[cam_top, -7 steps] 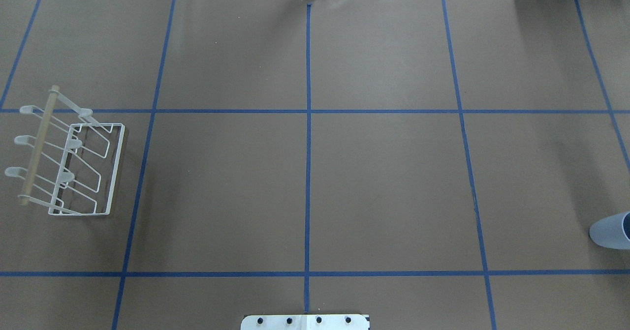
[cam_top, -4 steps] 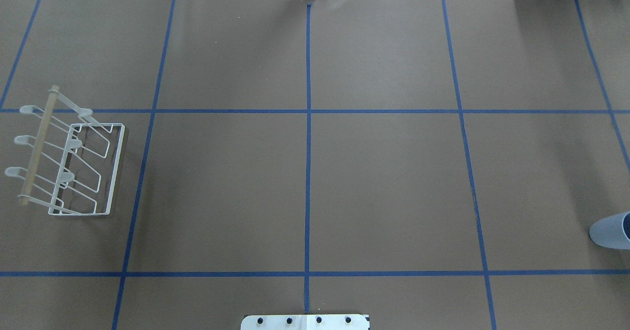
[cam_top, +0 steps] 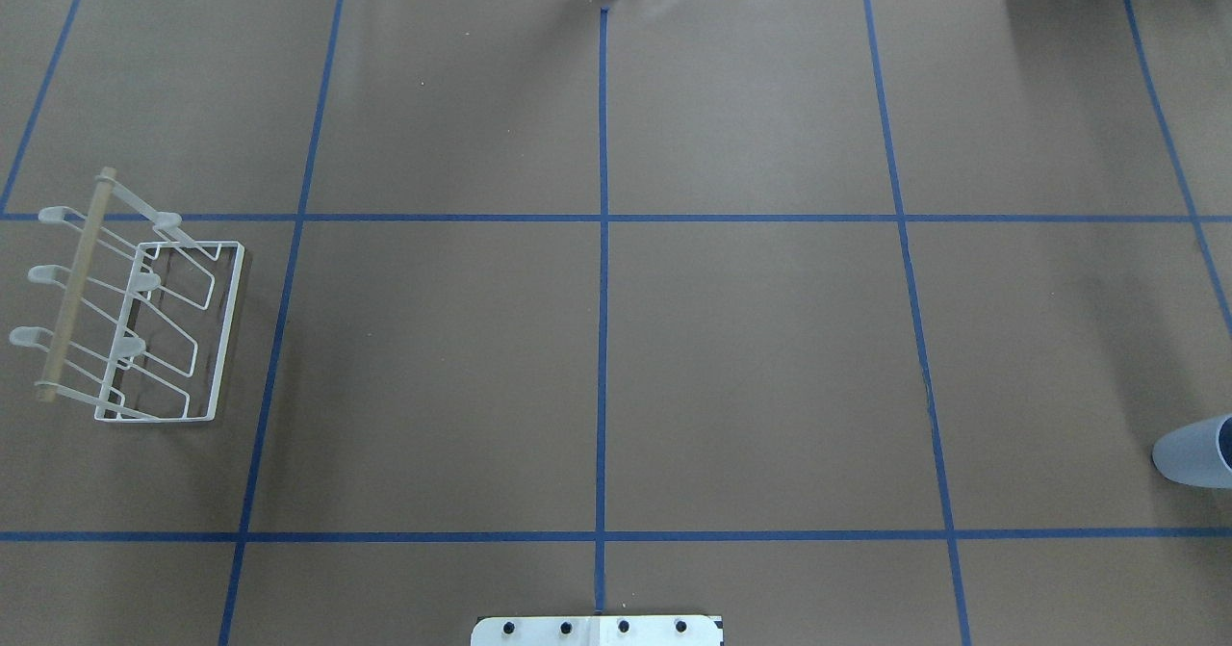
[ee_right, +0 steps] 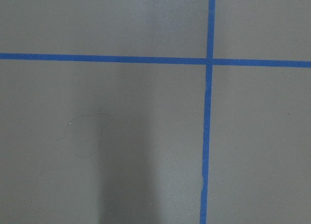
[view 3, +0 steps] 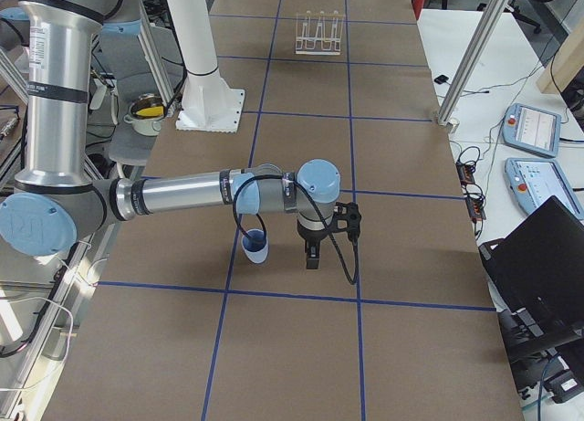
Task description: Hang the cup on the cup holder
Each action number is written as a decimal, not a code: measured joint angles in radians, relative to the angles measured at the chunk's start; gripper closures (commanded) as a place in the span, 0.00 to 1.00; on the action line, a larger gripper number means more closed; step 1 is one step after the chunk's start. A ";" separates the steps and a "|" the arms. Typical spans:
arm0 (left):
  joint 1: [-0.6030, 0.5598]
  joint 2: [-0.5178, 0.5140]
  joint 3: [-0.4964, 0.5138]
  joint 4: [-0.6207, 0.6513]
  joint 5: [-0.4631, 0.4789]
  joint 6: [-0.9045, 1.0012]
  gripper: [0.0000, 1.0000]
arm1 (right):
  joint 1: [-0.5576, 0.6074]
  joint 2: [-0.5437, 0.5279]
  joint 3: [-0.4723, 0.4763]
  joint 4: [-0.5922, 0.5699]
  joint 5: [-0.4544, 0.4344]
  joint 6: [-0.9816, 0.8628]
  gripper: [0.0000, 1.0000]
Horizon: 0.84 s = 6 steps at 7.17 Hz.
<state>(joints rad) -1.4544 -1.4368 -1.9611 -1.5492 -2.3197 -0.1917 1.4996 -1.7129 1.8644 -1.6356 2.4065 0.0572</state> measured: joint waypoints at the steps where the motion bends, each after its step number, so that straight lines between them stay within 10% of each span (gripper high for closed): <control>1: 0.000 0.000 0.000 0.000 -0.004 0.000 0.02 | -0.024 -0.041 0.019 0.061 0.003 0.001 0.00; 6: 0.000 -0.003 0.004 0.000 -0.035 0.000 0.02 | -0.169 -0.238 0.072 0.290 0.000 0.158 0.00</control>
<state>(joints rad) -1.4542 -1.4403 -1.9574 -1.5490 -2.3543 -0.1918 1.3307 -1.9510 1.9363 -1.3451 2.4065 0.2153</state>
